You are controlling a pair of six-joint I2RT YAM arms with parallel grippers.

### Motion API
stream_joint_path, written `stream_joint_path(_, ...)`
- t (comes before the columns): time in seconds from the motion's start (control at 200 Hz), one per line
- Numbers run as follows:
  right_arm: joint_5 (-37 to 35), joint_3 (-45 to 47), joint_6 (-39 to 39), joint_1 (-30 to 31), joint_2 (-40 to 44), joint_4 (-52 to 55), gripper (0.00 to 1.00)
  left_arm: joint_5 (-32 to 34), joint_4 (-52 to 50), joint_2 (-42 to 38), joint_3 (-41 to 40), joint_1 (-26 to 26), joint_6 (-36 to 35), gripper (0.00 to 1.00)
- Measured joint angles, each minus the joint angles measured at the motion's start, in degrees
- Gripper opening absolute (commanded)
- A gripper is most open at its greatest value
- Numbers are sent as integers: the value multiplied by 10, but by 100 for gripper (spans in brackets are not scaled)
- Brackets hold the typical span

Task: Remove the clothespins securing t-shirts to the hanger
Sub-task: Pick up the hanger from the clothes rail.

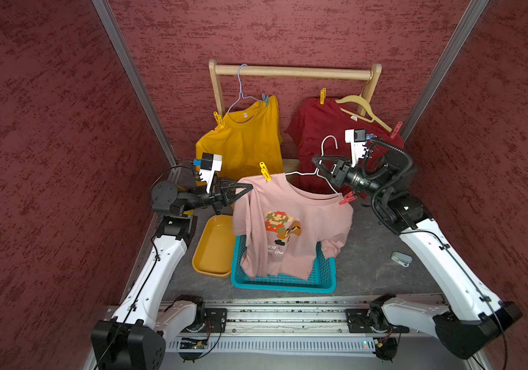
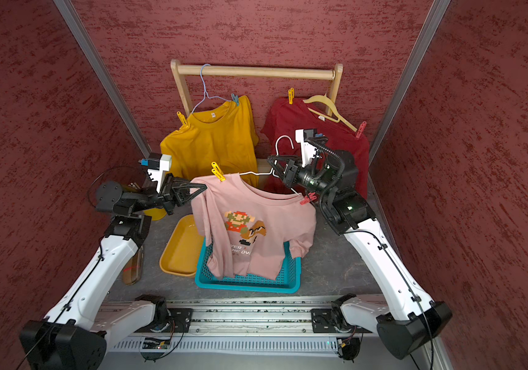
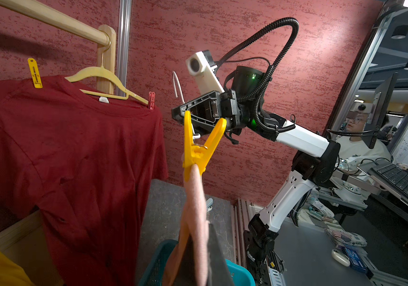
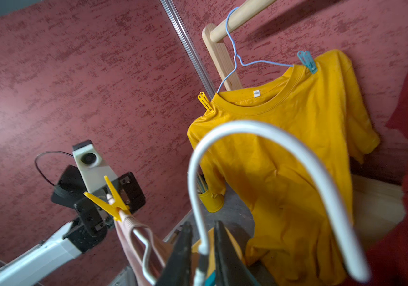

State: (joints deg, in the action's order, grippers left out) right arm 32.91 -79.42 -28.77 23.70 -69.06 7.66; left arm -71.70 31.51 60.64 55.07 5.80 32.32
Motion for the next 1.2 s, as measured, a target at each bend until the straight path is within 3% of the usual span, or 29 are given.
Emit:
stream_joint_path(0.085,-15,-1,20,7,1,3,0,10,-45,-7,0,0,-30,1)
stream_joint_path(0.135,-27,-3,35,13,1,9,0,17,-72,-14,0,-1,-47,37)
stream_joint_path(0.19,-41,-4,56,21,1,17,0,30,-102,-27,0,0,-67,55)
stream_joint_path(0.446,-67,21,136,39,6,29,0,78,-279,-132,-3,-23,-163,85)
stream_joint_path(0.611,-99,58,177,63,18,33,0,125,-412,-201,-1,-47,-244,85)
stream_joint_path(0.766,-151,73,225,113,33,33,0,127,-493,-212,9,-50,-310,77)
stream_joint_path(1.037,-159,87,270,134,69,33,0,83,-510,-186,9,-40,-347,75)
stream_joint_path(1.202,-134,86,281,134,66,37,0,88,-511,-174,9,10,-372,74)
